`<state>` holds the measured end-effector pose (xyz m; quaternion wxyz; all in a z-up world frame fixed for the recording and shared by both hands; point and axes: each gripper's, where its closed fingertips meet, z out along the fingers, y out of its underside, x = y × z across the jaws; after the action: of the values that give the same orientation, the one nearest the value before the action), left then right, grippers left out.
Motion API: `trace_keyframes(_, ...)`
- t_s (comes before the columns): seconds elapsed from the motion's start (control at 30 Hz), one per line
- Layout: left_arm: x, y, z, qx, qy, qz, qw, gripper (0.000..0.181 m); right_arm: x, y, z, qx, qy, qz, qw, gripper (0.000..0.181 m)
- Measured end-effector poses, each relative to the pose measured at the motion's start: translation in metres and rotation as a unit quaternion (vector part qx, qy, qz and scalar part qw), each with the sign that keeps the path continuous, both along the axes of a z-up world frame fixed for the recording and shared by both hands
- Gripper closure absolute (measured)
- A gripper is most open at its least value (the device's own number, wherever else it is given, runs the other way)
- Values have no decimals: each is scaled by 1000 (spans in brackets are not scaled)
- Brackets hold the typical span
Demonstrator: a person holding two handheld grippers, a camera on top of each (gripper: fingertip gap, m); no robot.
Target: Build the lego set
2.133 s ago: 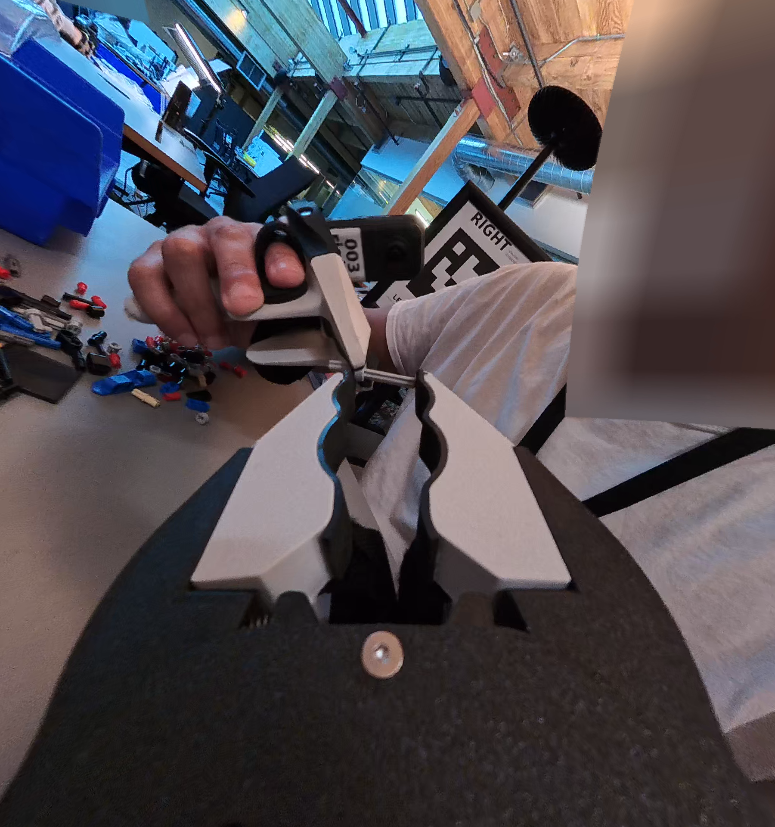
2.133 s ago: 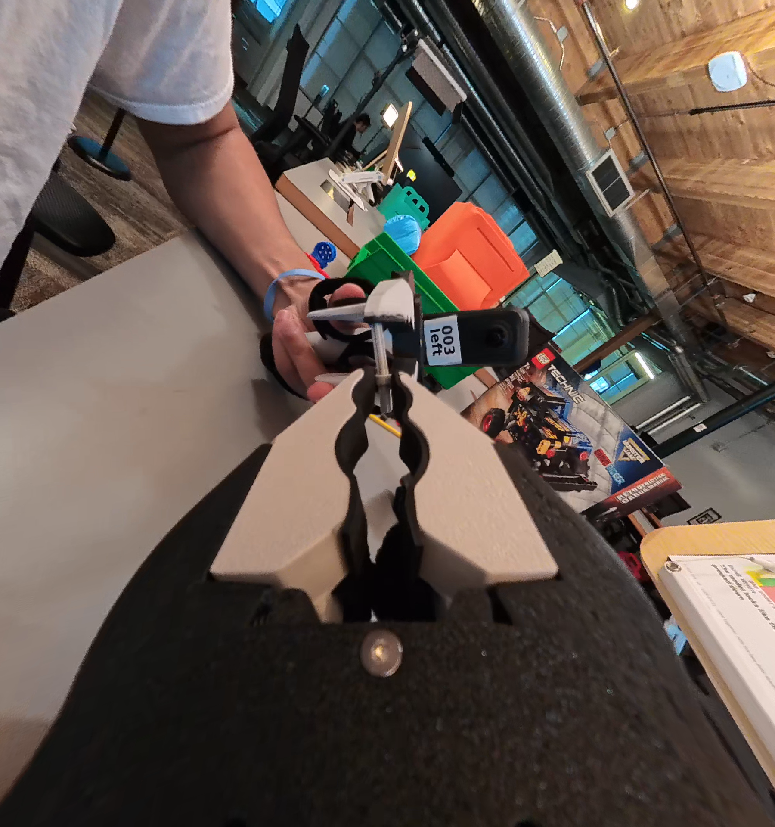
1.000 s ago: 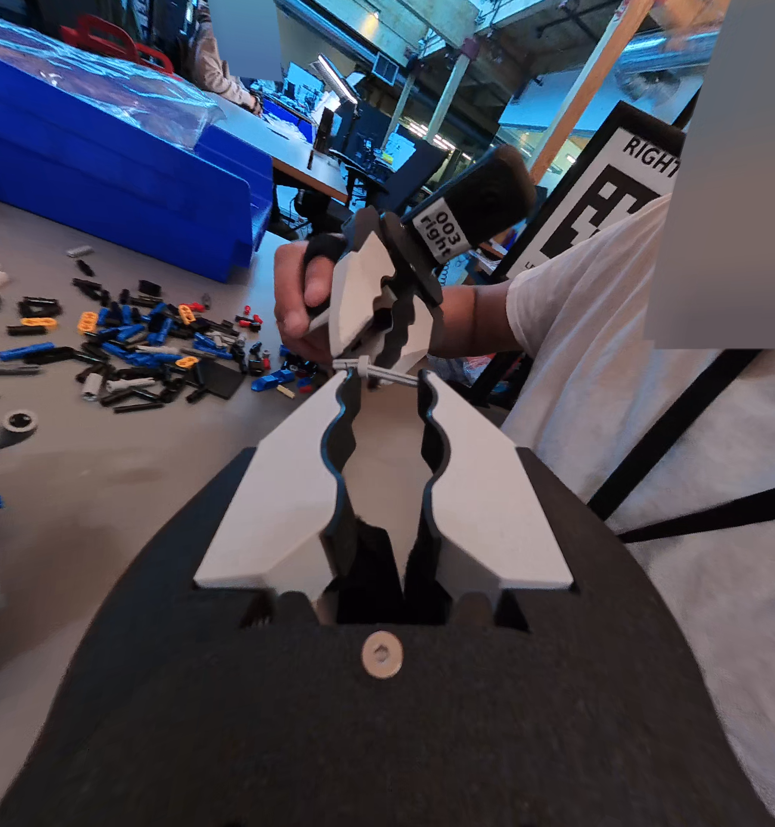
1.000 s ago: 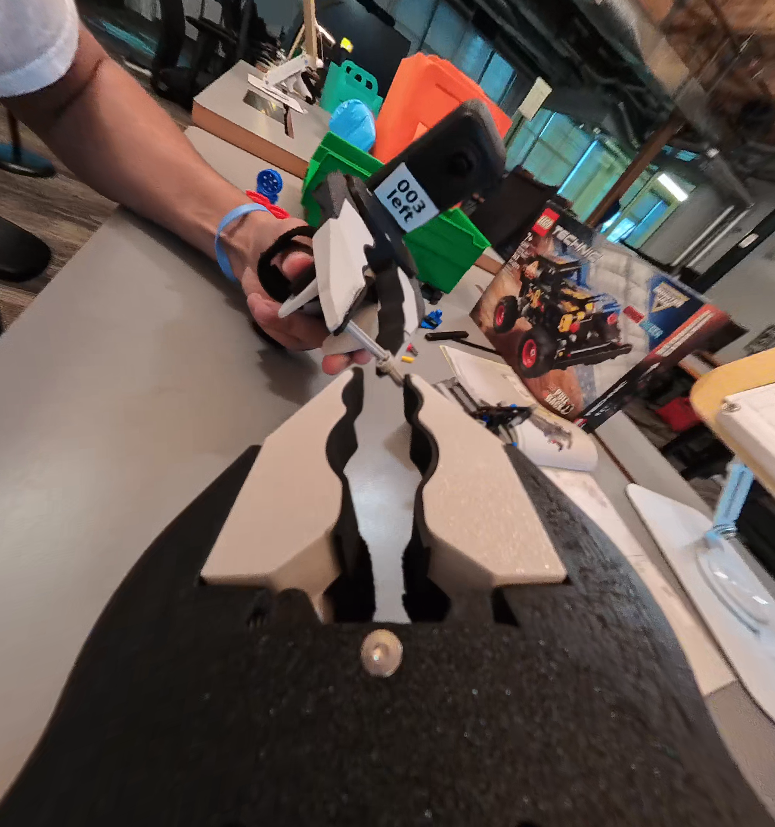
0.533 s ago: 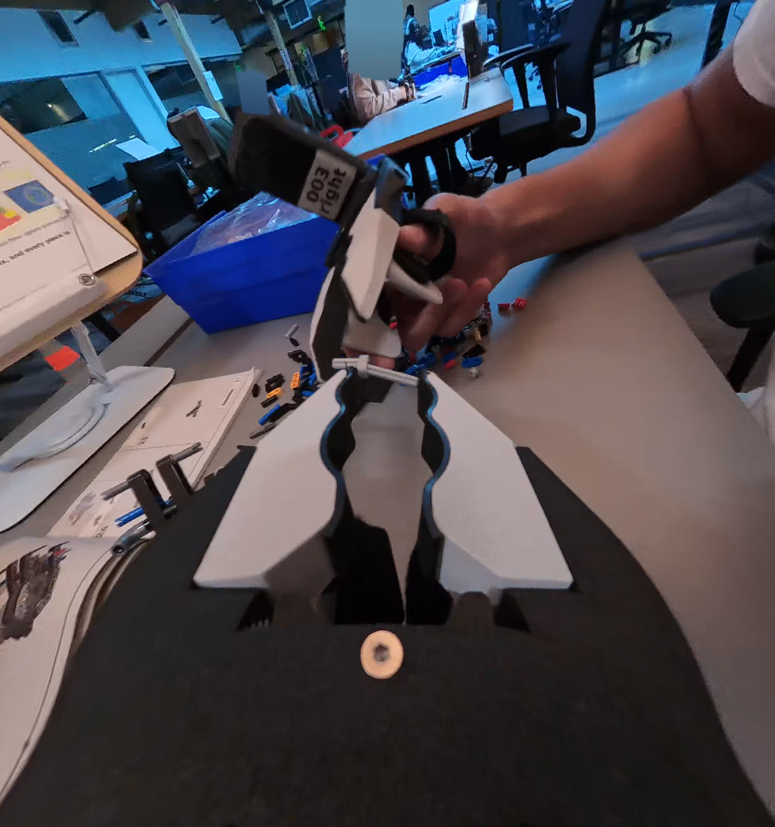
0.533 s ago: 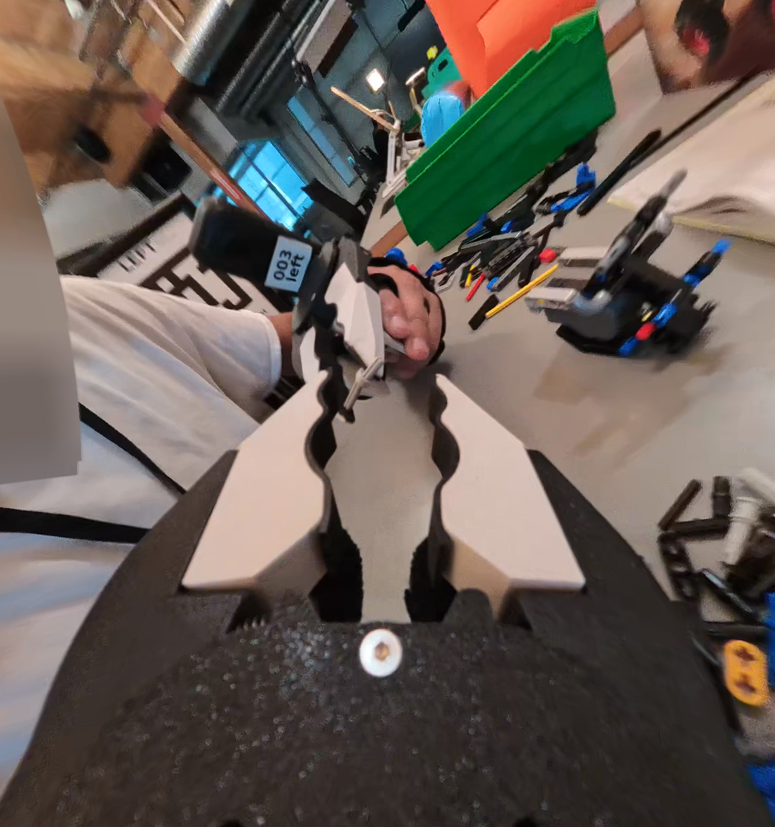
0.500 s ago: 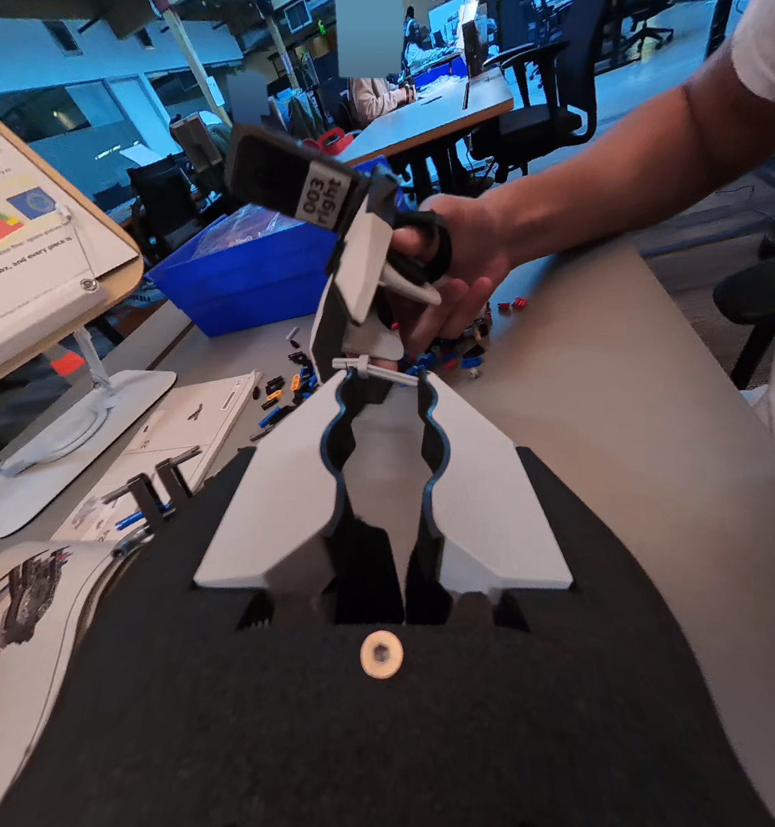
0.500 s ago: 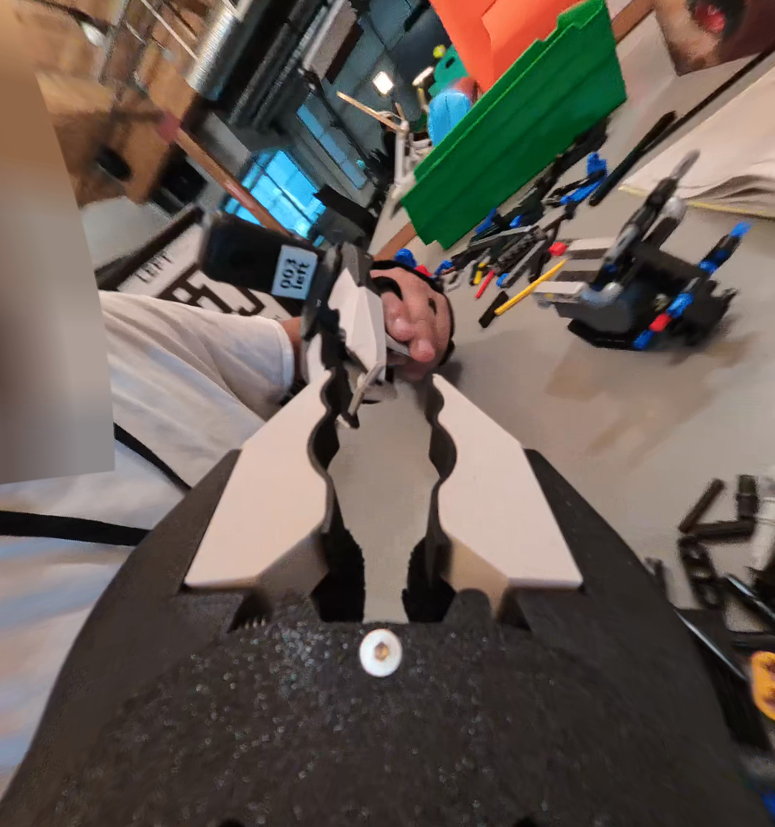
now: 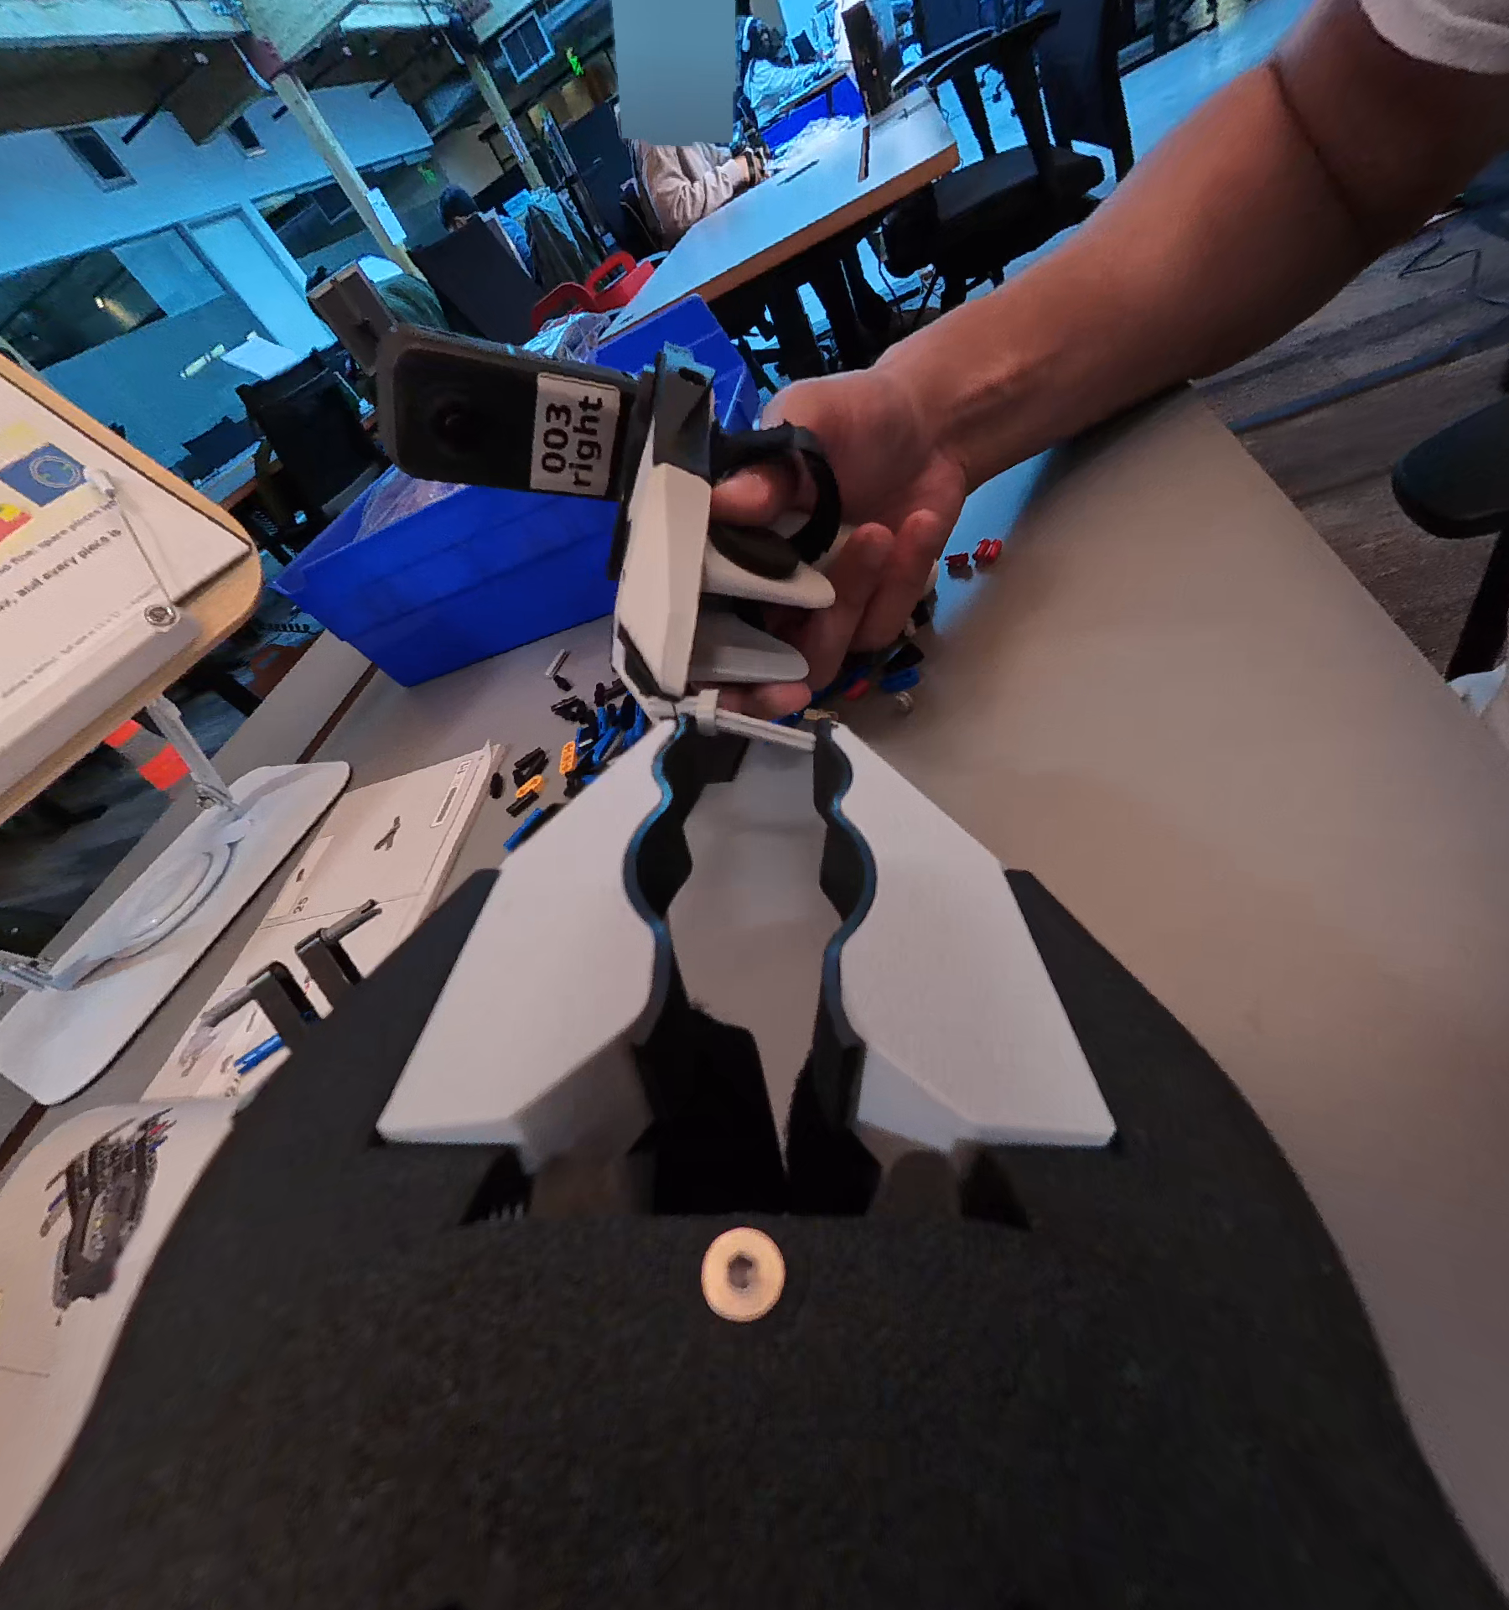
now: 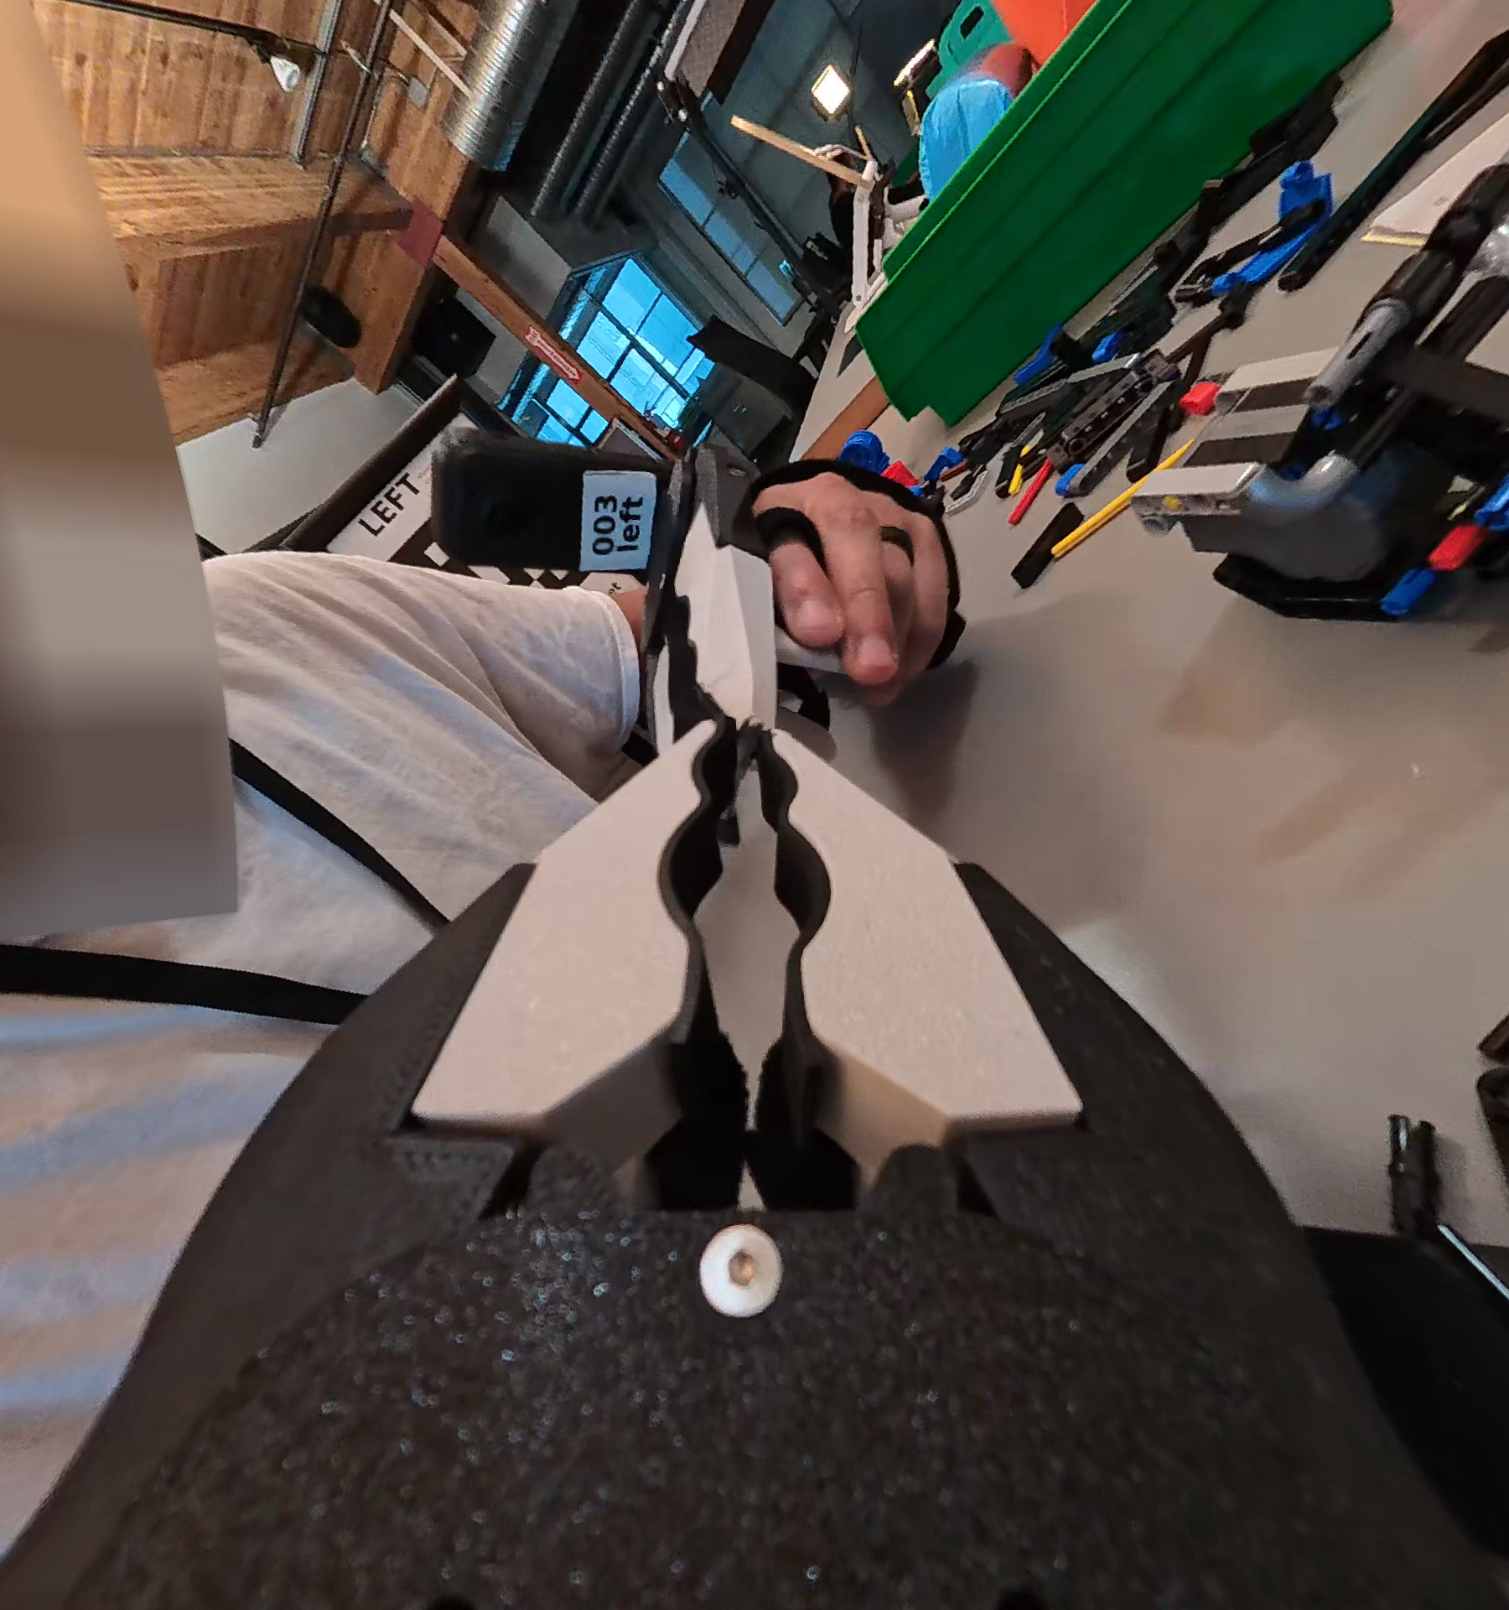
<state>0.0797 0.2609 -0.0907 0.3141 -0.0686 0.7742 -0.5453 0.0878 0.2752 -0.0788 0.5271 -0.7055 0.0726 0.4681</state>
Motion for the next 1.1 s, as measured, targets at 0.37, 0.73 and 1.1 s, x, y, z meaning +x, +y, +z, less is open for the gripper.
trace_keyframes(0.37,5,2,4,-42,63,13,997,157,-1,-1,0,-10,8,0,1000,171)
trace_keyframes(0.73,6,4,5,-19,33,26,999,157,0,2,1,-15,28,-13,999,176)
trace_keyframes(1.1,8,9,14,-49,62,24,997,177,-7,4,3,-4,-41,-24,999,176)
